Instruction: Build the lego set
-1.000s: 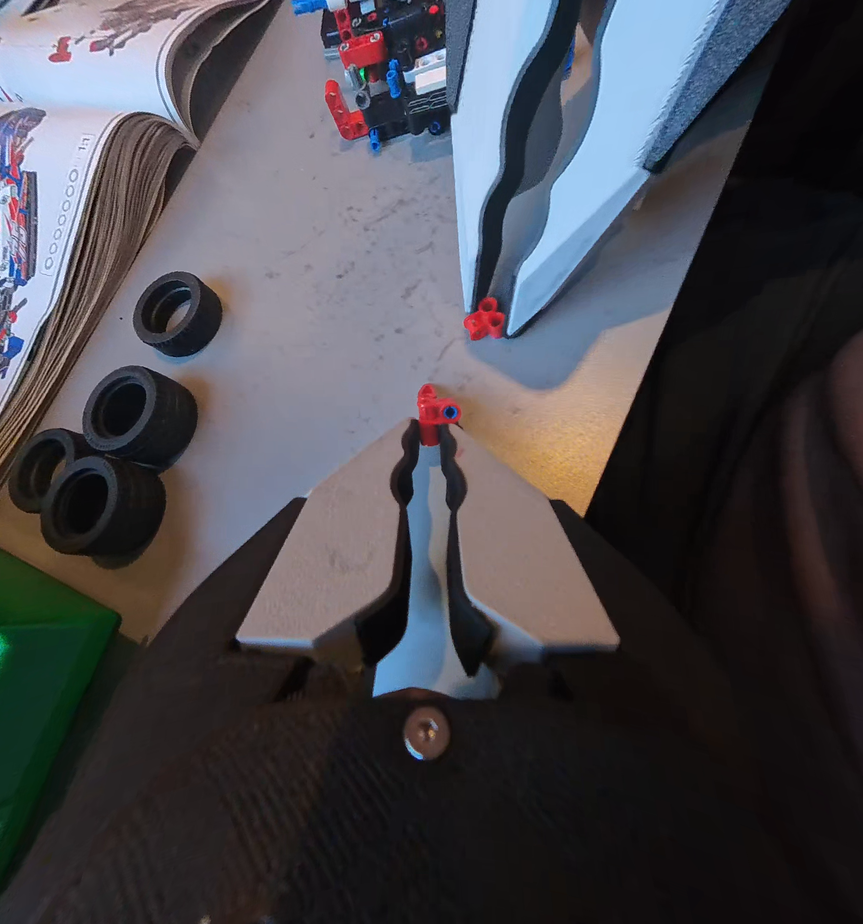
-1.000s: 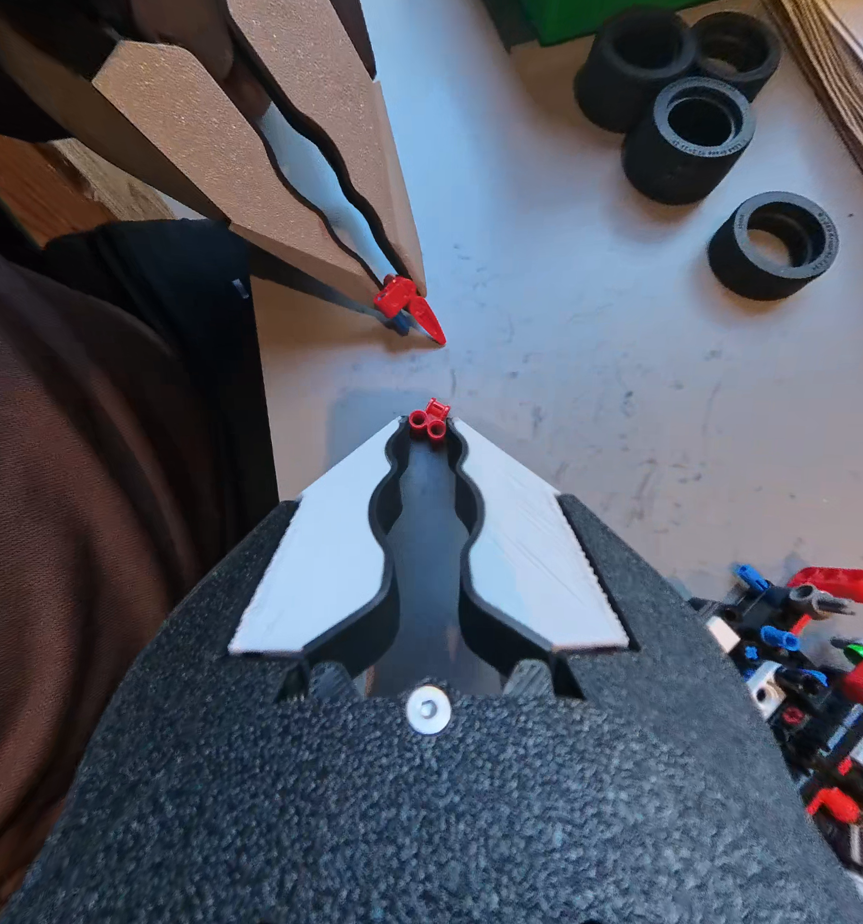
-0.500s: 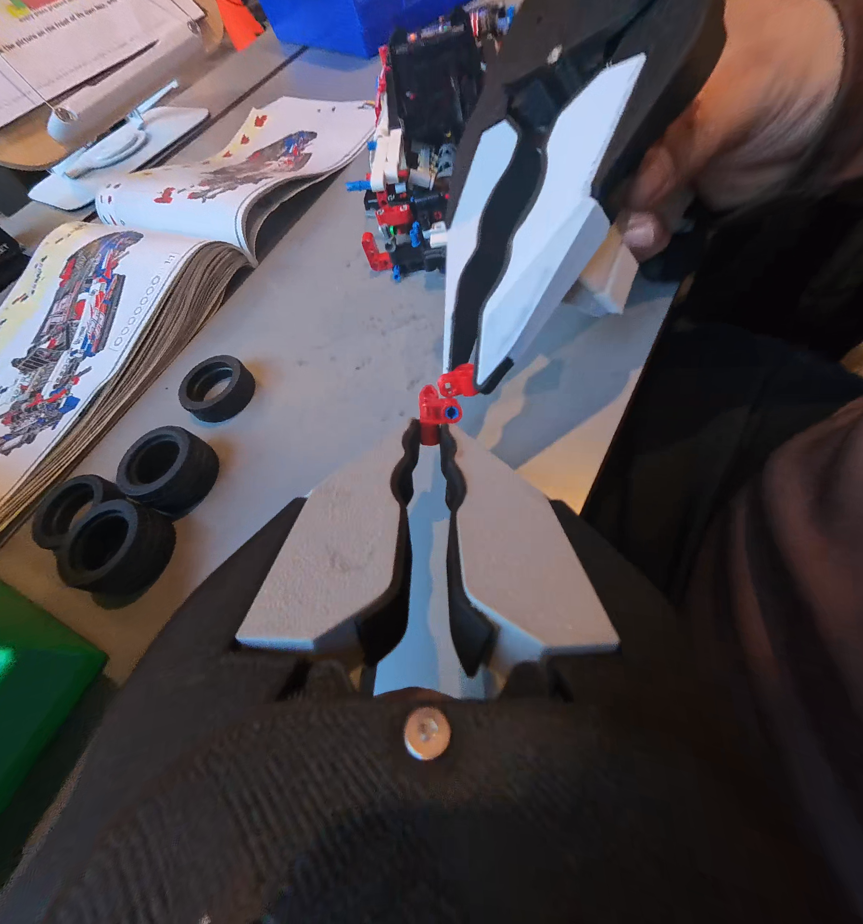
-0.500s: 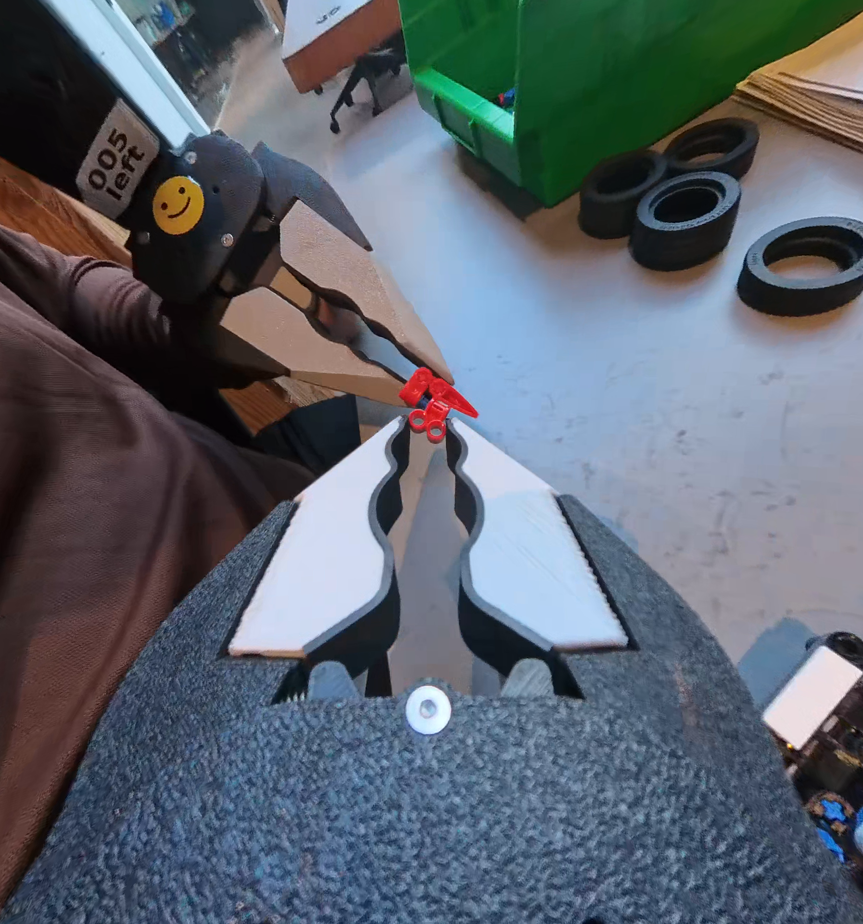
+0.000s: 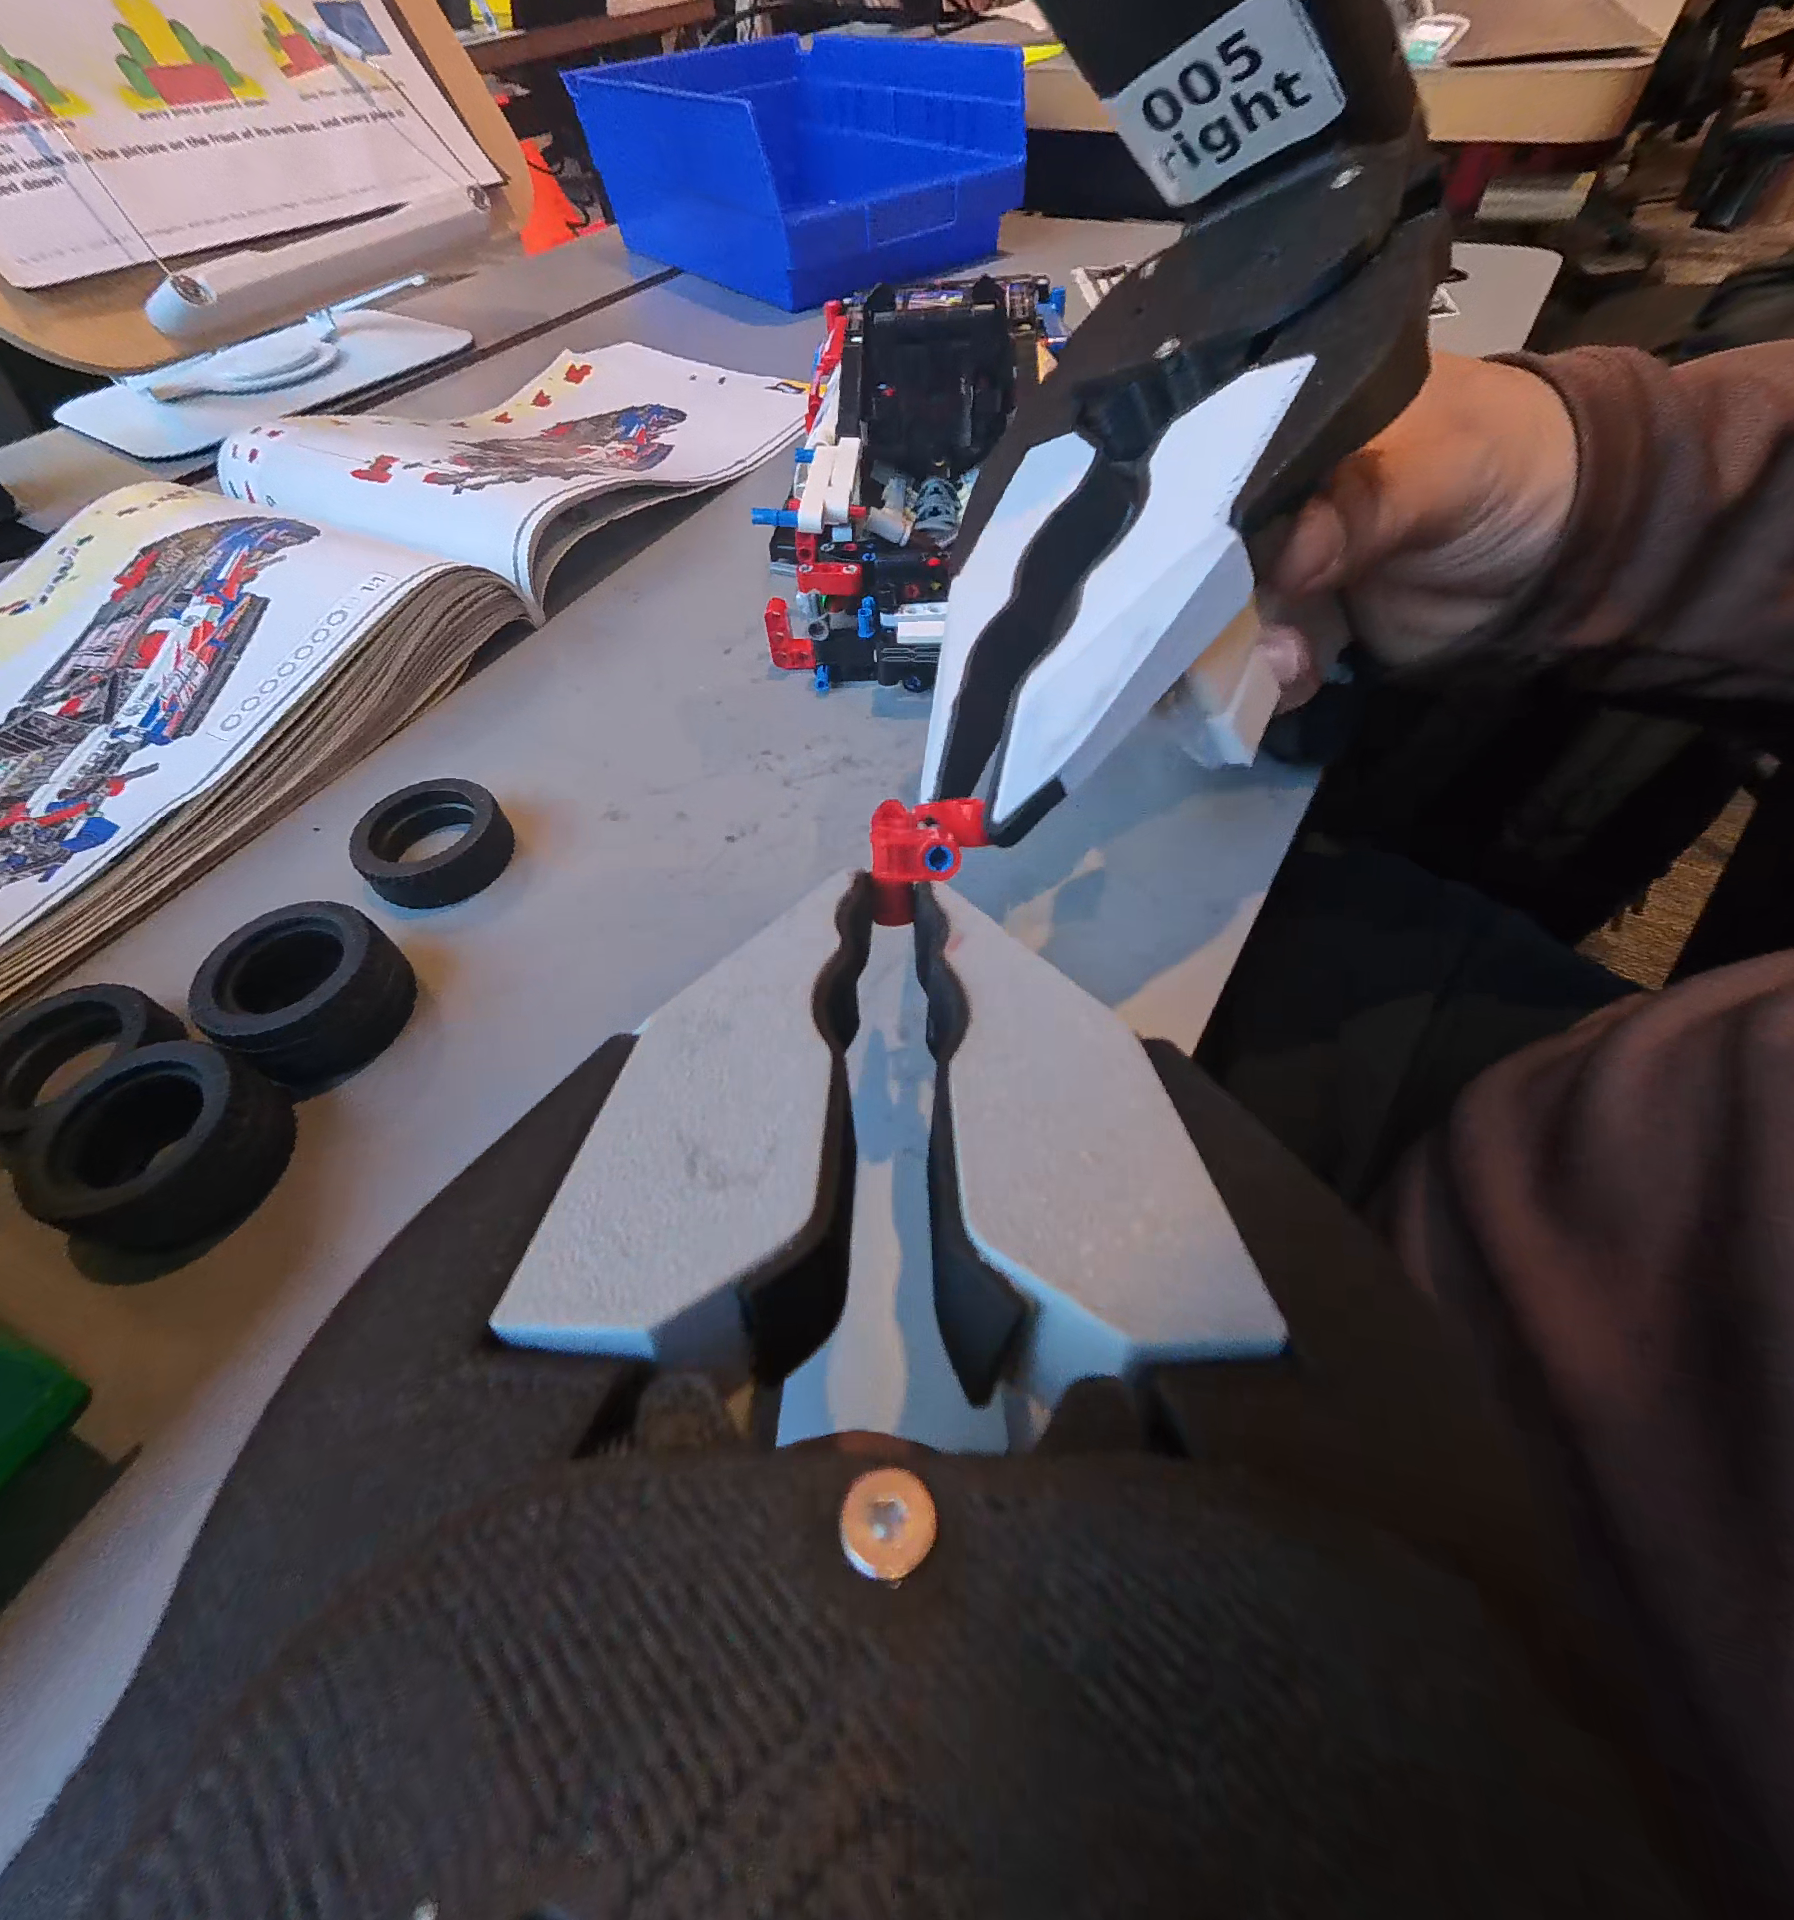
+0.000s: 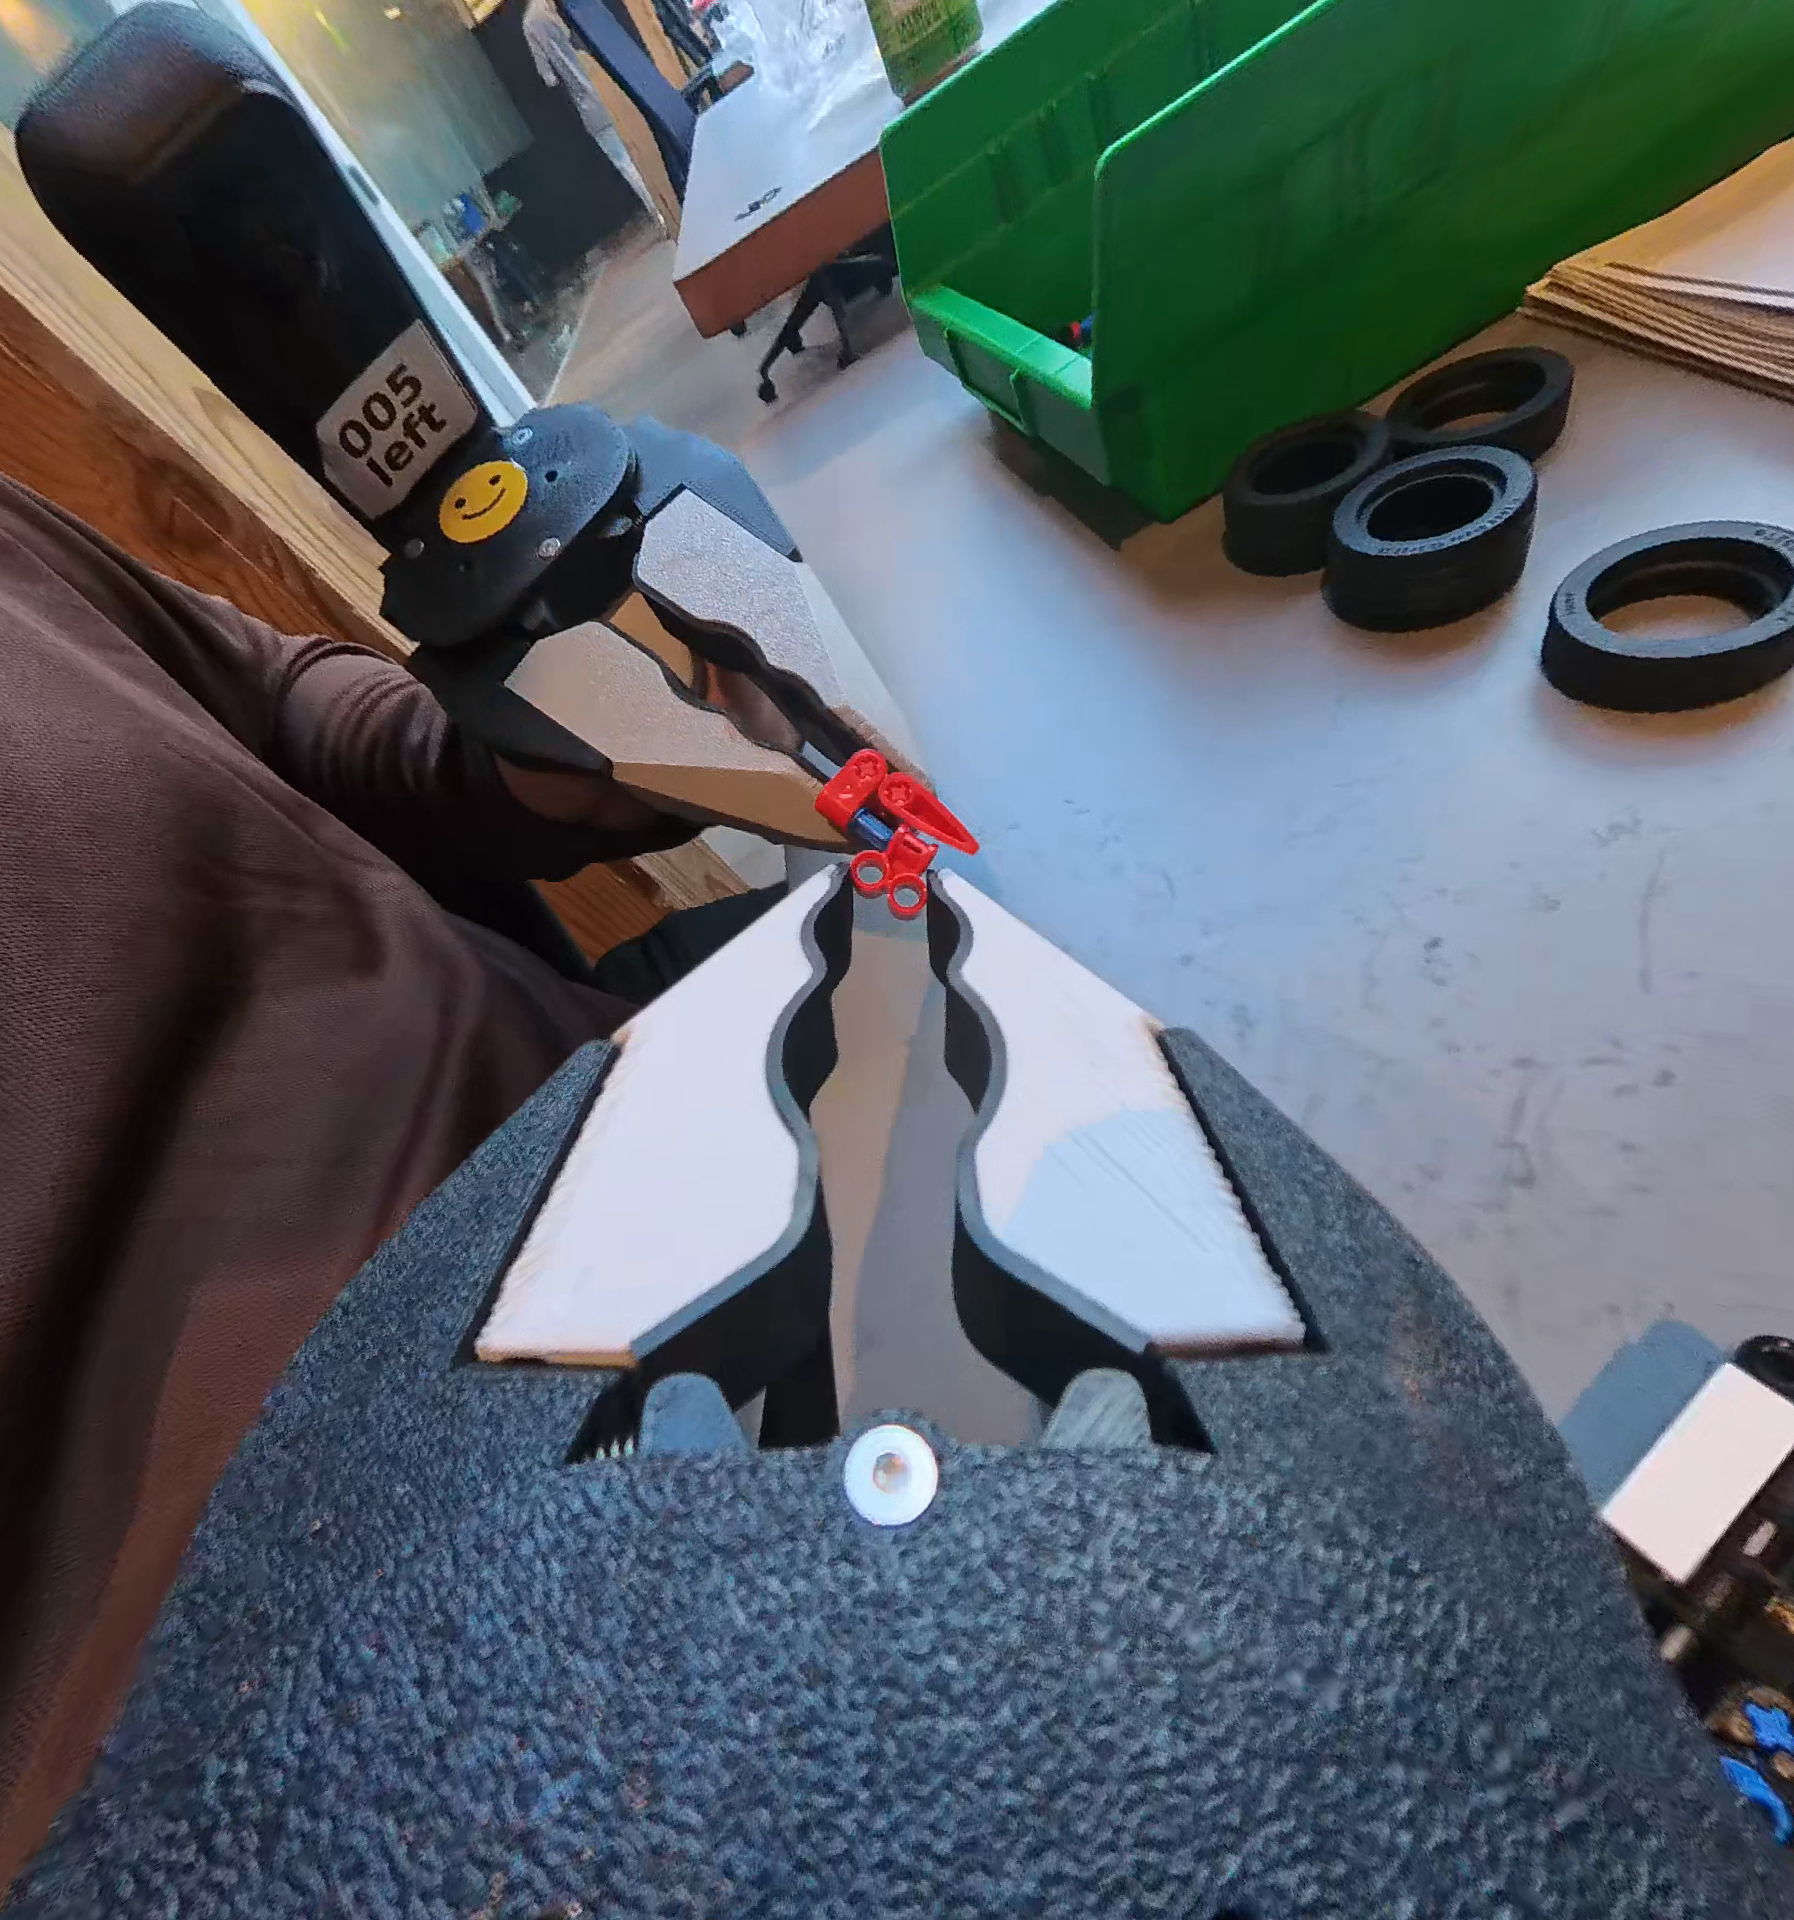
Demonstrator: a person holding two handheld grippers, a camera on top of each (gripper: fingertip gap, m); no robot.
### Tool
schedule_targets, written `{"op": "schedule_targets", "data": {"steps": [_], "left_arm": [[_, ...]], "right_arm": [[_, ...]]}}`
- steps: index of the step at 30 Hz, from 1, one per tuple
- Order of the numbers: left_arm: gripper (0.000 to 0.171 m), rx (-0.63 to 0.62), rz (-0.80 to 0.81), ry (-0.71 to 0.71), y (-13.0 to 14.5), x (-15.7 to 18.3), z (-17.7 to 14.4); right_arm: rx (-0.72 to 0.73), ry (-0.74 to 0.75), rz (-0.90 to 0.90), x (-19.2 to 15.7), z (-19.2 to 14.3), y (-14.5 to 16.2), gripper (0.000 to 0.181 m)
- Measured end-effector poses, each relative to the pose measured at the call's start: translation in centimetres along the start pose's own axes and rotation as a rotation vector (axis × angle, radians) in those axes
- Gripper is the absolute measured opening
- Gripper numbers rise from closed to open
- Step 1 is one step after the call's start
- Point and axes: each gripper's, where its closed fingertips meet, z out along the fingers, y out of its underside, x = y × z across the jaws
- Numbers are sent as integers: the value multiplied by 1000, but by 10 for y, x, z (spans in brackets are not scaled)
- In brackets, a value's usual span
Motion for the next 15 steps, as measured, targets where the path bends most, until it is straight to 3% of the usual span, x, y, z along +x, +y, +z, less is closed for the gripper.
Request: {"op": "schedule_targets", "data": {"steps": [15], "left_arm": [[5, 23, -43, -9, -3, -1, 1]], "right_arm": [[19, -24, 19, -1, 0, -2, 13]]}}
